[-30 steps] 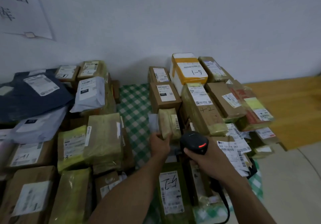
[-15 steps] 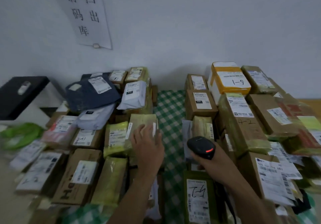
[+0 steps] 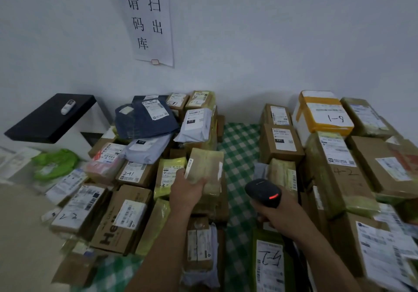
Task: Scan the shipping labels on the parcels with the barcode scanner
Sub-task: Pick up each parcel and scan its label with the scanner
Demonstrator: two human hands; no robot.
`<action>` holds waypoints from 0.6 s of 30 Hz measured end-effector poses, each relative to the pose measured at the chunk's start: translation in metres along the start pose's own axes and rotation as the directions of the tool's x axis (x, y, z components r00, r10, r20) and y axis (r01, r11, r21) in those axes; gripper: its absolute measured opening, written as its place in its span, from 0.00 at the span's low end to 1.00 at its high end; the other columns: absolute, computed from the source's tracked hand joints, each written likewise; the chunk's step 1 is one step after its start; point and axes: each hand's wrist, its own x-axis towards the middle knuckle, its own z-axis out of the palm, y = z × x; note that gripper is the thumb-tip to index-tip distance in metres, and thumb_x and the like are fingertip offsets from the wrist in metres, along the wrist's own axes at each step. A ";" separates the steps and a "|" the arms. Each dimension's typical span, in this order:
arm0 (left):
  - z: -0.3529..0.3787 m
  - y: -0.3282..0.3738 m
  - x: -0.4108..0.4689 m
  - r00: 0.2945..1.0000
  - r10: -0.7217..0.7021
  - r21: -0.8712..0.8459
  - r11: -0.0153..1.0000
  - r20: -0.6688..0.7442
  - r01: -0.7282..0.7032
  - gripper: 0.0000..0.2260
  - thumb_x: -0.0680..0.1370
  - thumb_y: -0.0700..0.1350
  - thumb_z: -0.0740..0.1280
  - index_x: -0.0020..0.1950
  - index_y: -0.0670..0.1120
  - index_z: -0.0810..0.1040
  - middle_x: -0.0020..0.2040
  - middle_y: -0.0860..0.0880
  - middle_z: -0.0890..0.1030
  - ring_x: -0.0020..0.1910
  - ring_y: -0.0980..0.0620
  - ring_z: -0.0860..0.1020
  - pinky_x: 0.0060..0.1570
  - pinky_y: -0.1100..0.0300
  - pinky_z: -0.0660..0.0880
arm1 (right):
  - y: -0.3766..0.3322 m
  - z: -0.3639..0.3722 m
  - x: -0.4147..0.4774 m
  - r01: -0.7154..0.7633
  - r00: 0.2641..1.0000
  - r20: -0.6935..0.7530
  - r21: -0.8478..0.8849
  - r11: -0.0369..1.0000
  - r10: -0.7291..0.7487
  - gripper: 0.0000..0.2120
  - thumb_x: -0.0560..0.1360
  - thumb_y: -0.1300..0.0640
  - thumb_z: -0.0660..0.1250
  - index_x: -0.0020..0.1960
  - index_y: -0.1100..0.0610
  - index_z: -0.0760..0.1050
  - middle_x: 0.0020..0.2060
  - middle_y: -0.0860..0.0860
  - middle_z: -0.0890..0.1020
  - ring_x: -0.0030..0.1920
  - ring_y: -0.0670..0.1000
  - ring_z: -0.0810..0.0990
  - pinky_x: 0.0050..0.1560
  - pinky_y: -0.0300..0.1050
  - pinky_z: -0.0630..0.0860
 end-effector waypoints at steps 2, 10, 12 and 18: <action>-0.003 -0.003 0.002 0.999 0.029 -0.039 0.999 0.013 -0.029 0.31 0.74 0.55 0.77 0.74 0.51 0.72 0.67 0.51 0.78 0.66 0.45 0.77 0.63 0.52 0.73 | 0.000 0.001 0.000 0.005 1.000 -0.009 -0.001 1.000 -0.005 0.25 0.73 0.46 0.79 0.66 0.46 0.75 0.44 0.50 0.87 0.41 0.48 0.87 0.42 0.45 0.81; 0.006 0.017 -0.042 0.961 0.185 -0.395 0.914 0.207 -0.091 0.28 0.78 0.60 0.72 0.77 0.67 0.67 0.67 0.60 0.75 0.66 0.54 0.75 0.63 0.54 0.77 | -0.013 -0.005 -0.010 0.055 0.982 -0.190 0.182 0.982 -0.020 0.31 0.72 0.45 0.80 0.71 0.43 0.71 0.58 0.44 0.84 0.56 0.48 0.84 0.58 0.55 0.82; 0.016 0.027 -0.057 0.922 0.113 -0.564 0.816 0.372 0.128 0.24 0.80 0.60 0.69 0.74 0.73 0.66 0.66 0.59 0.77 0.64 0.53 0.77 0.65 0.44 0.77 | -0.022 -0.010 -0.018 0.114 0.957 -0.287 0.278 0.954 -0.031 0.28 0.73 0.45 0.79 0.69 0.42 0.72 0.58 0.43 0.83 0.59 0.47 0.82 0.62 0.54 0.80; 0.052 0.037 -0.080 0.830 0.172 -0.618 0.748 0.531 0.241 0.19 0.84 0.54 0.64 0.72 0.73 0.71 0.68 0.56 0.80 0.64 0.48 0.81 0.55 0.45 0.83 | -0.028 -0.021 -0.037 0.258 0.906 -0.410 0.339 0.905 -0.105 0.25 0.73 0.53 0.79 0.67 0.43 0.74 0.56 0.42 0.84 0.55 0.38 0.83 0.56 0.41 0.79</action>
